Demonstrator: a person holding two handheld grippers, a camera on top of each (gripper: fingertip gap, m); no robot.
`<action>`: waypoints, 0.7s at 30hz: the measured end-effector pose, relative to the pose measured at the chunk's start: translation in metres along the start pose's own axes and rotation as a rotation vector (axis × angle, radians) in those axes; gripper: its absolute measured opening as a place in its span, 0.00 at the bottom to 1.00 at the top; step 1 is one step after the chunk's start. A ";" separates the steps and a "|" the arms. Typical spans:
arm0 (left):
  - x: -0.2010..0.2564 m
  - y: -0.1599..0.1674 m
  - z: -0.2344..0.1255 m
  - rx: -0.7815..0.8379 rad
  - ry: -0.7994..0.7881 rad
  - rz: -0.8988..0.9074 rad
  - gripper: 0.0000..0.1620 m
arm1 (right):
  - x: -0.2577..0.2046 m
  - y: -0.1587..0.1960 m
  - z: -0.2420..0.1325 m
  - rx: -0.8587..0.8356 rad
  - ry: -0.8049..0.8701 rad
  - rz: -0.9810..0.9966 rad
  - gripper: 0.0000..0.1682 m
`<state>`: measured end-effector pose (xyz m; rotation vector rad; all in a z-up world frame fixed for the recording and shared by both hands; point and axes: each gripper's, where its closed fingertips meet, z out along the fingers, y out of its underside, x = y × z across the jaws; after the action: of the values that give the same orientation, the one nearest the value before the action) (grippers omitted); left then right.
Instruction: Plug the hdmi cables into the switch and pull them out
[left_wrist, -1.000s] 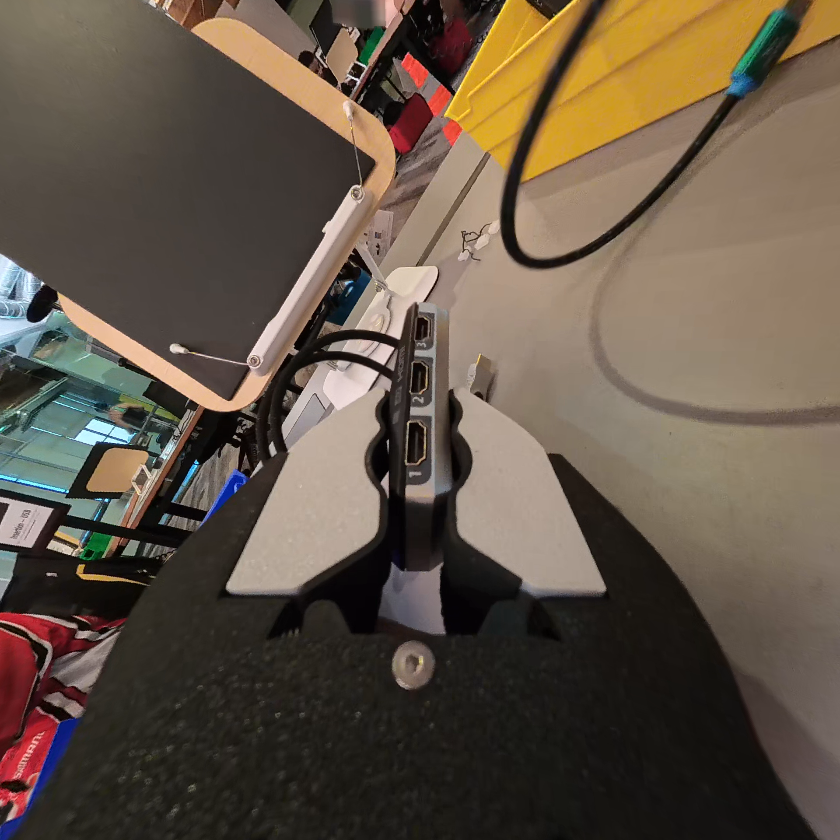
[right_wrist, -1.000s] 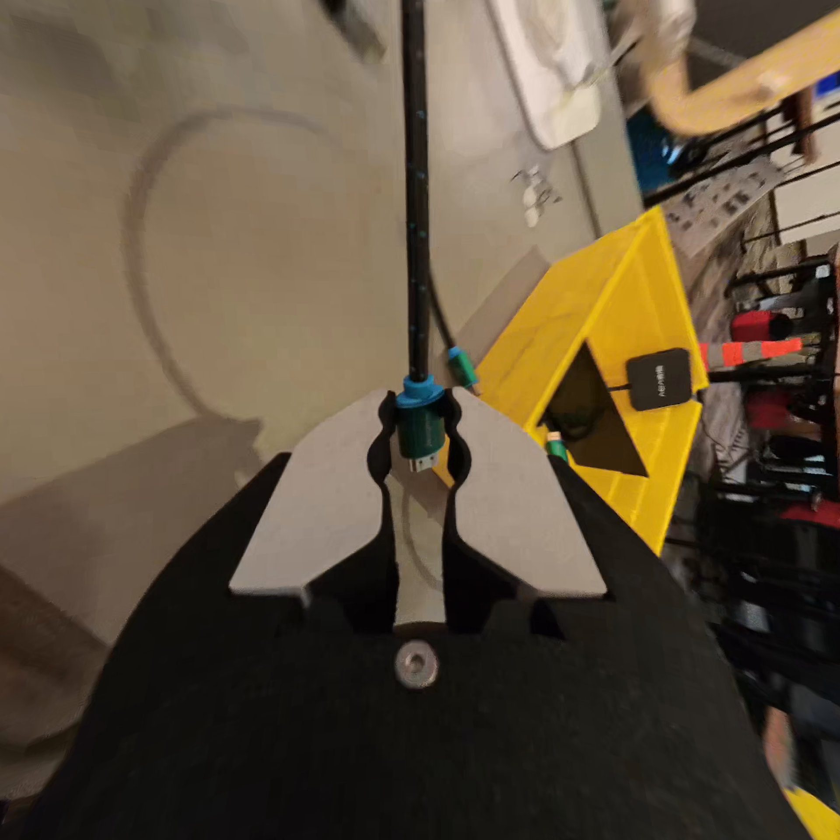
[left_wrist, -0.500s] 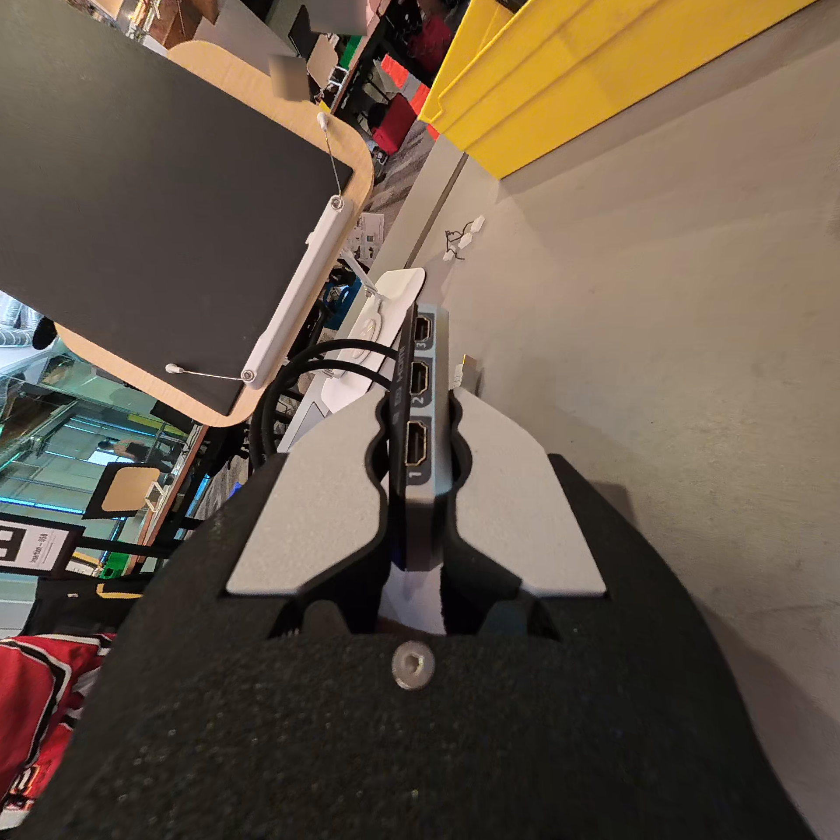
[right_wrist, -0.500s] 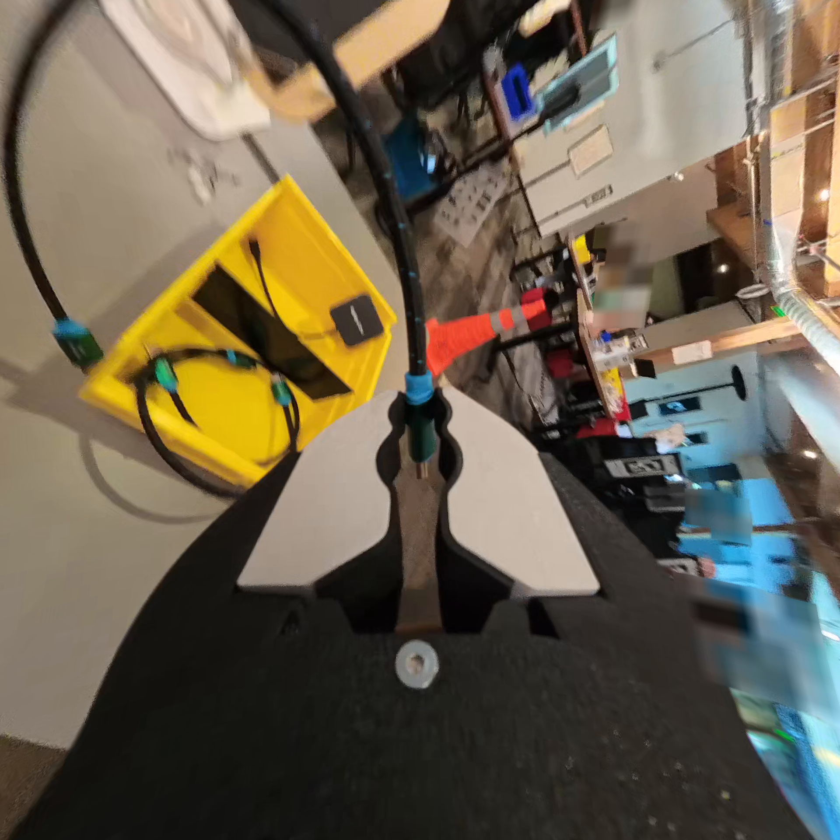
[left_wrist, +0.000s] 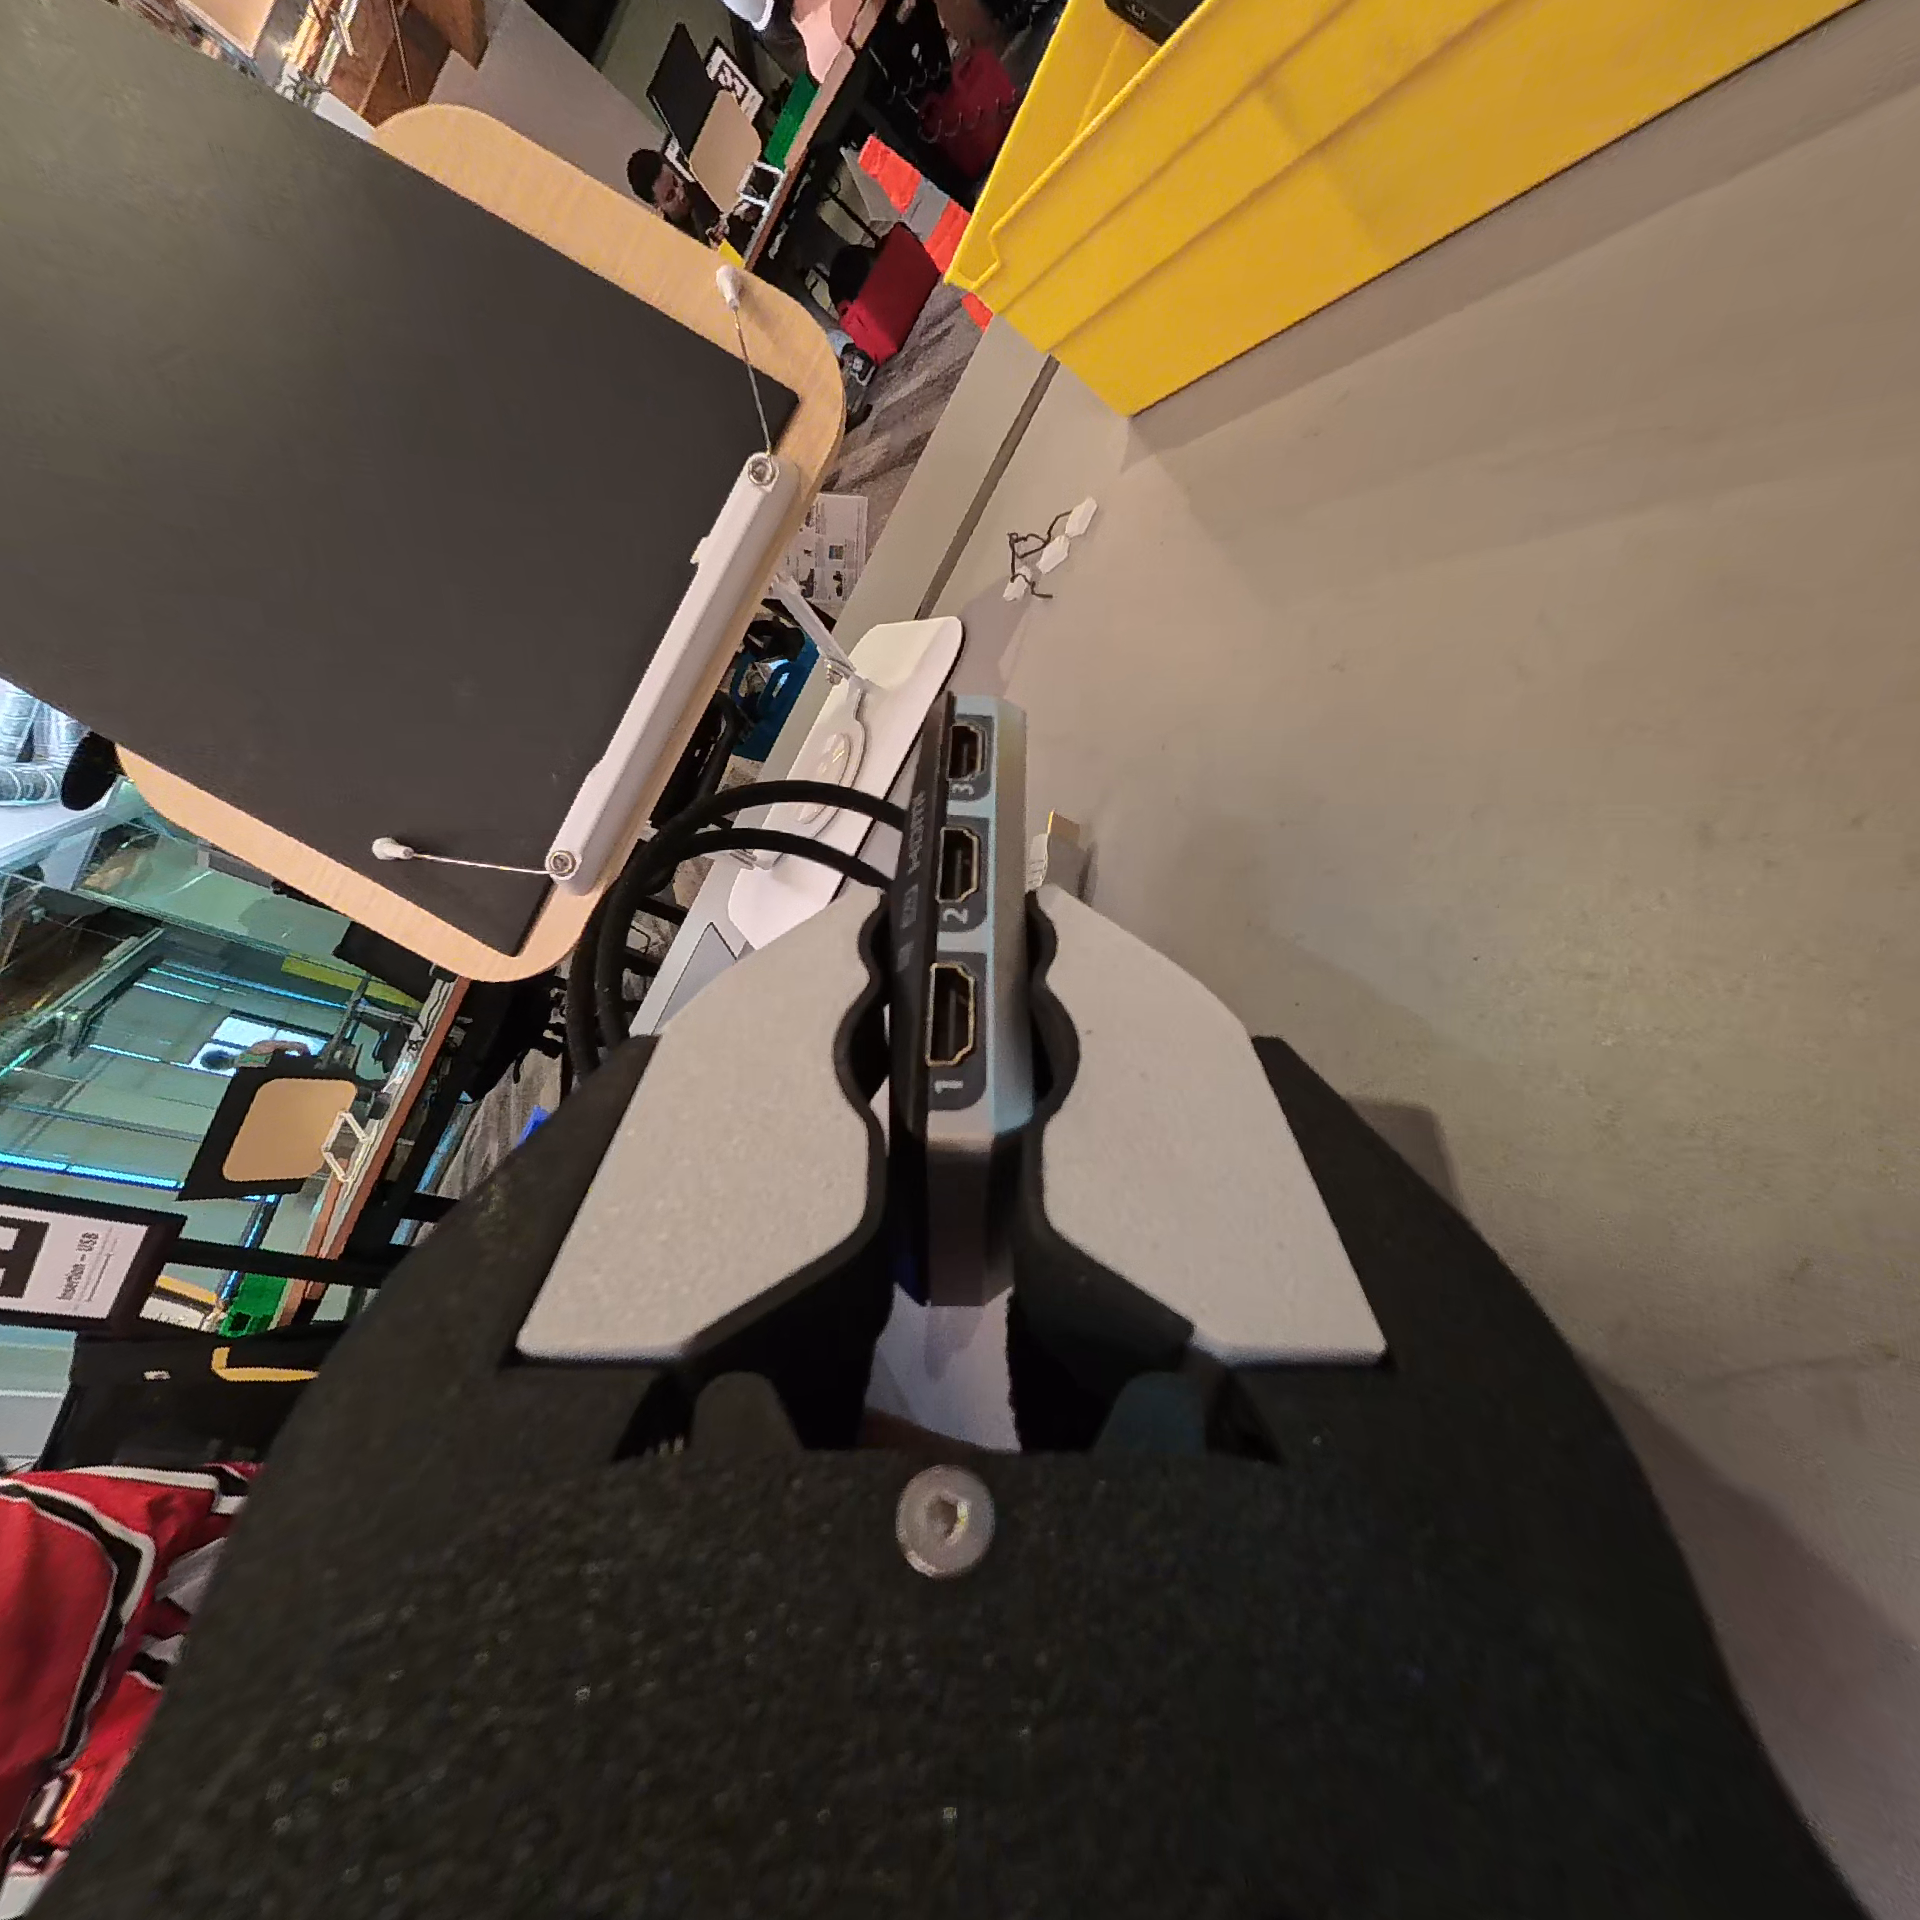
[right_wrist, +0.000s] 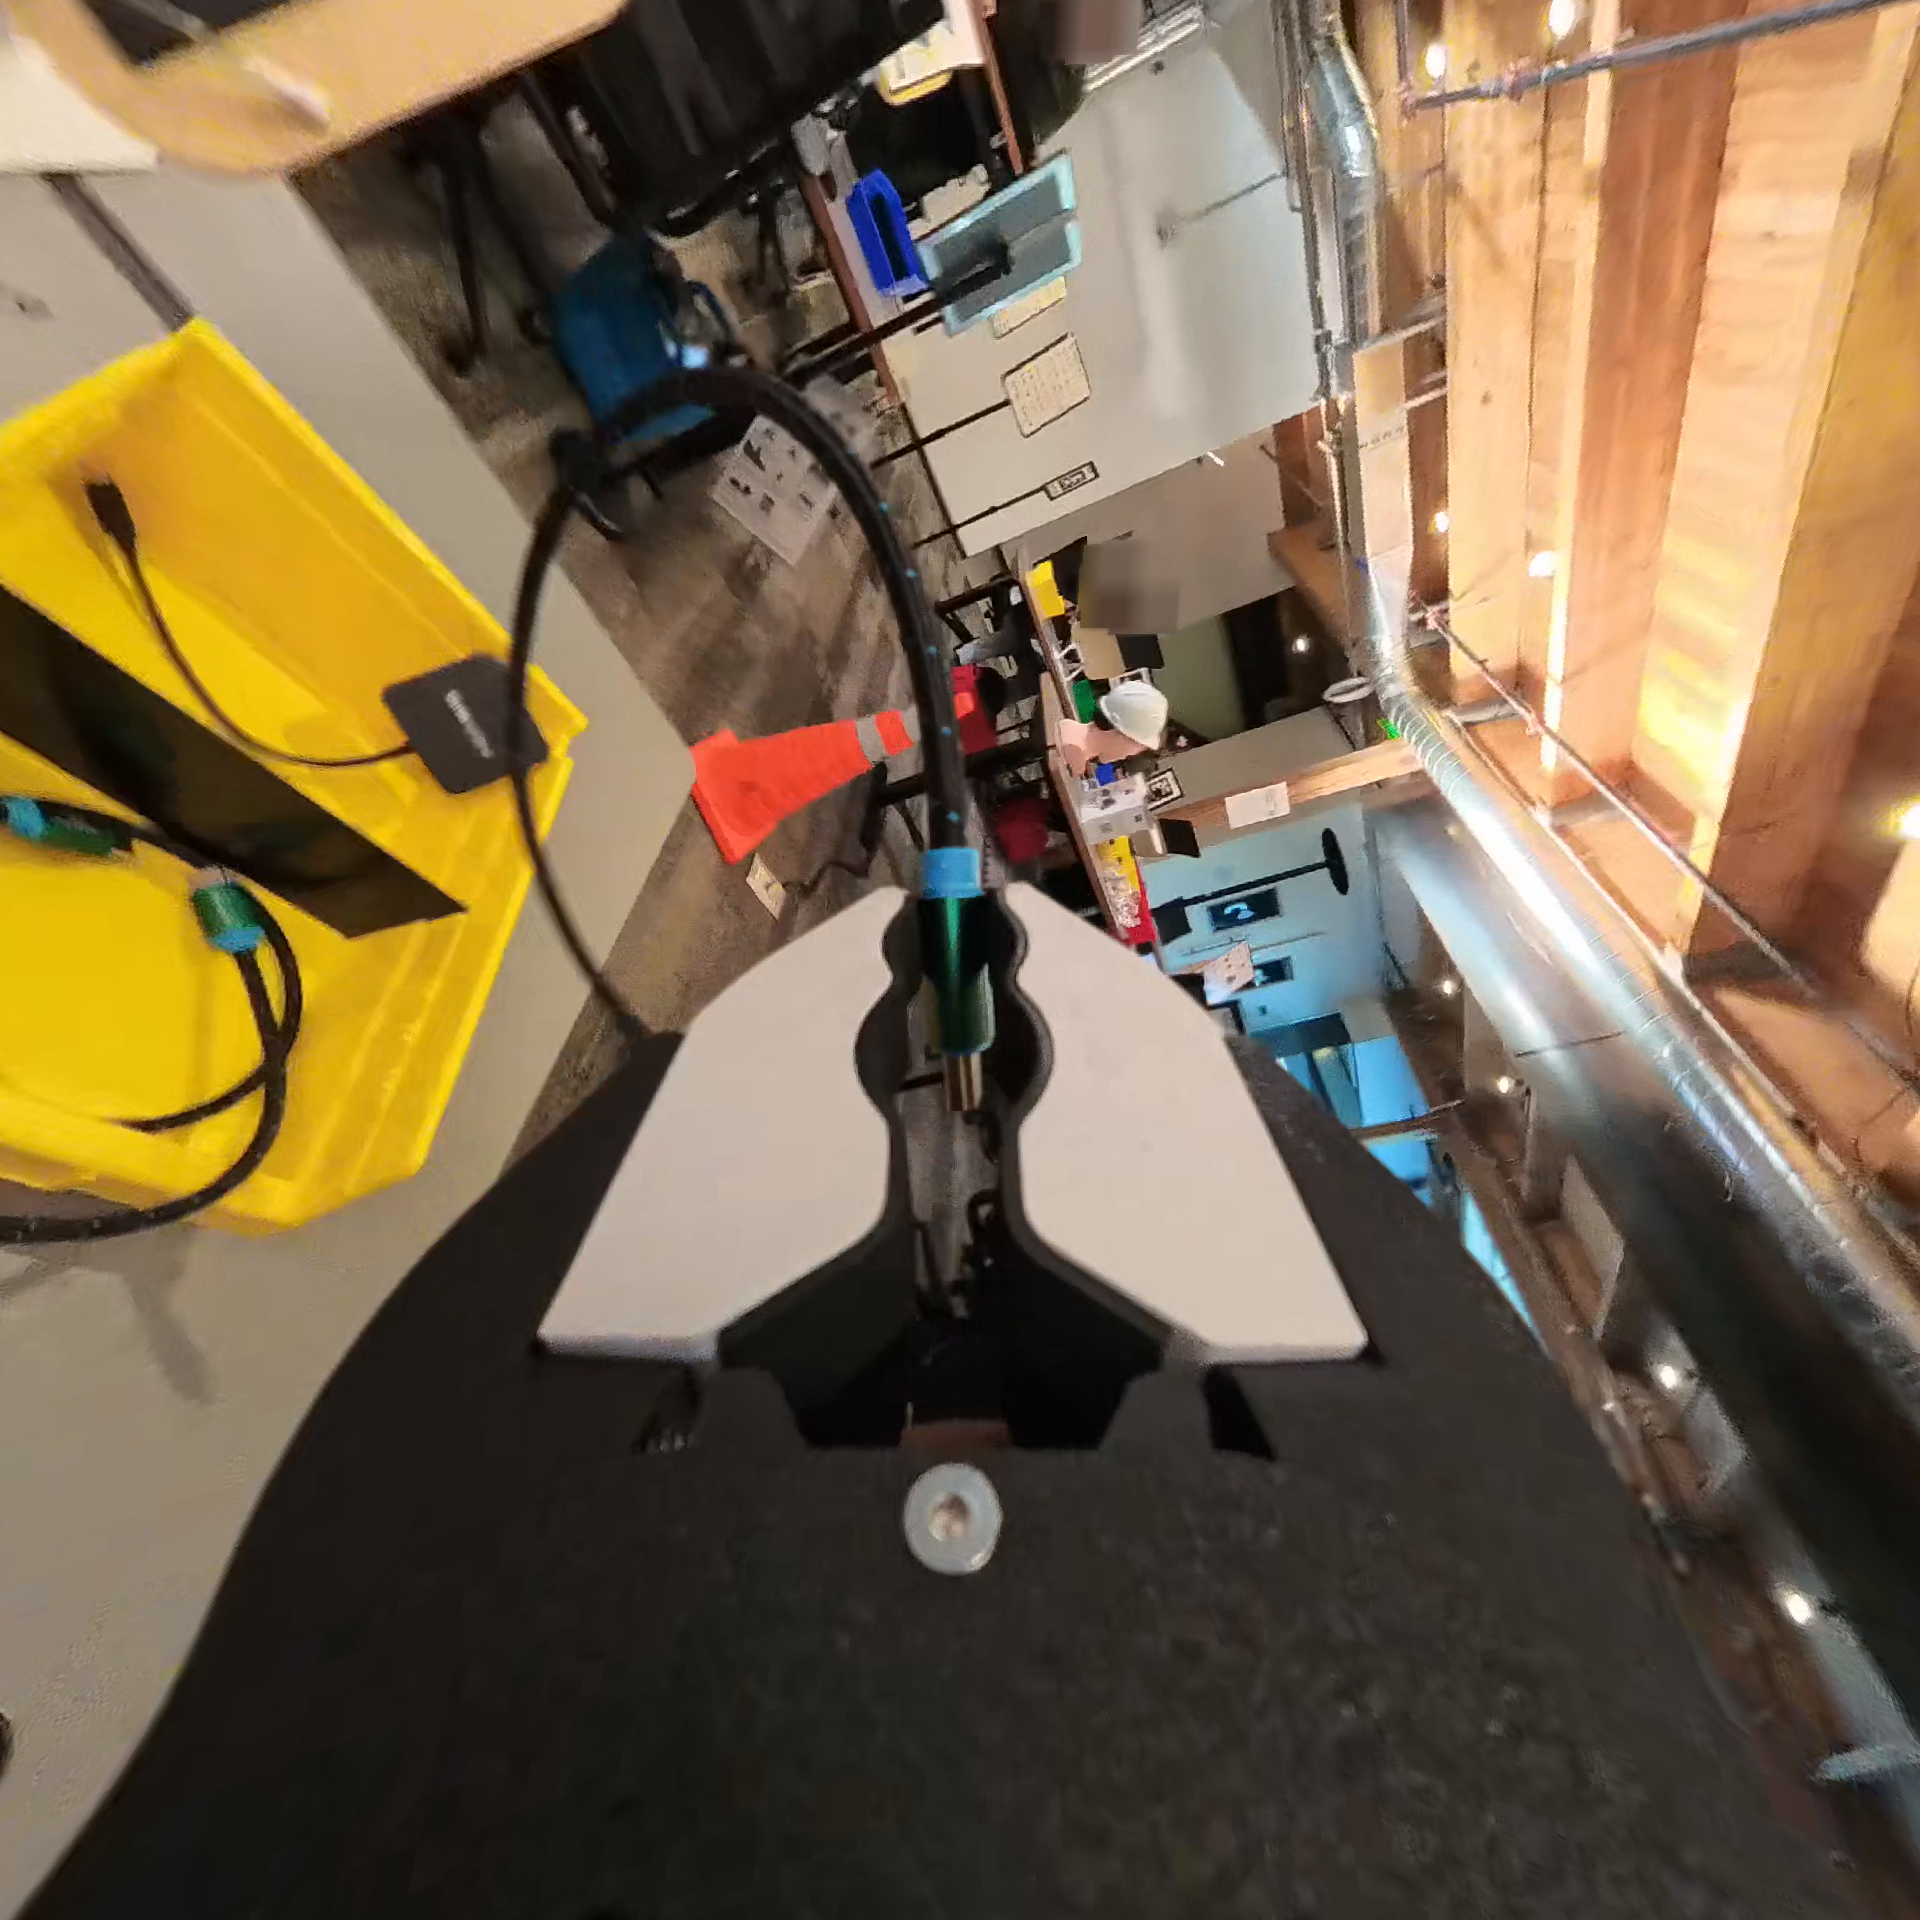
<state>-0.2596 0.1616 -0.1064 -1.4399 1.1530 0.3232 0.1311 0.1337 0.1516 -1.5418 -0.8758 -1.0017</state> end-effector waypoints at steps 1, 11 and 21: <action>0.001 0.000 0.000 -0.001 0.000 0.004 0.14 | -0.014 0.004 0.007 -0.006 -0.021 -0.039 0.07; 0.005 -0.001 0.000 -0.001 0.001 0.031 0.14 | -0.180 0.042 0.047 -0.020 -0.290 -0.145 0.06; 0.011 -0.003 0.002 -0.002 0.011 0.050 0.14 | -0.261 0.119 0.064 -0.296 -0.864 -0.101 0.09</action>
<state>-0.2513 0.1577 -0.1141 -1.4176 1.1999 0.3517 0.1504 0.1666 -0.1395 -2.2556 -1.4457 -0.5135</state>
